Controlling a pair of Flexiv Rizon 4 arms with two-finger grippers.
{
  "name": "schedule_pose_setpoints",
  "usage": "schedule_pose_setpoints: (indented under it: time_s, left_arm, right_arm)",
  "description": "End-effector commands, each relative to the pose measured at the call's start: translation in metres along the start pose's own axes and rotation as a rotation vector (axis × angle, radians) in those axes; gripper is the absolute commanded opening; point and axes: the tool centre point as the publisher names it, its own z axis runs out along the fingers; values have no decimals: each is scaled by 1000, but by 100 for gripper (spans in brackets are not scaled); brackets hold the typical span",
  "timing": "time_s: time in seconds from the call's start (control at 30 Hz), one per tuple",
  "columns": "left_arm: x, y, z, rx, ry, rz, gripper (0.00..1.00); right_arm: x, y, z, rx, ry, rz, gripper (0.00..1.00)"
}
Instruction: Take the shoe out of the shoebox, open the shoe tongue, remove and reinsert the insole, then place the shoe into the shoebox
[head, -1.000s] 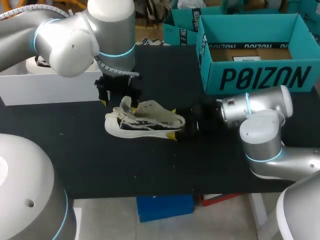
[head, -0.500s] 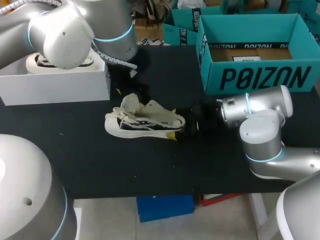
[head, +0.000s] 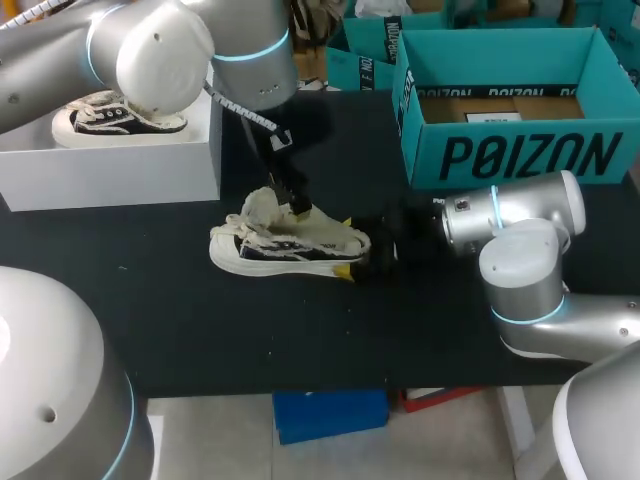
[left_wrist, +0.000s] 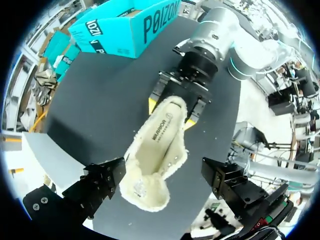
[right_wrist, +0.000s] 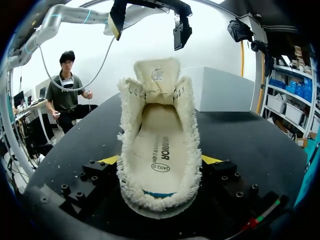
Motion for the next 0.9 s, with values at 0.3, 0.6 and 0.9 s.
schedule_pose_setpoints:
  time_s: [0.3, 0.6, 0.9]
  left_arm:
    - [-14, -8, 18, -126, 272, 548, 55]
    - [-13, -8, 21, -99, 251, 499, 0]
    - [-13, -8, 21, -99, 251, 499, 0]
  right_arm:
    - [0, -3, 1, 0, -1, 1, 0]
    - [0, -3, 1, 0, -1, 1, 0]
    - [0, -3, 1, 0, -1, 1, 0]
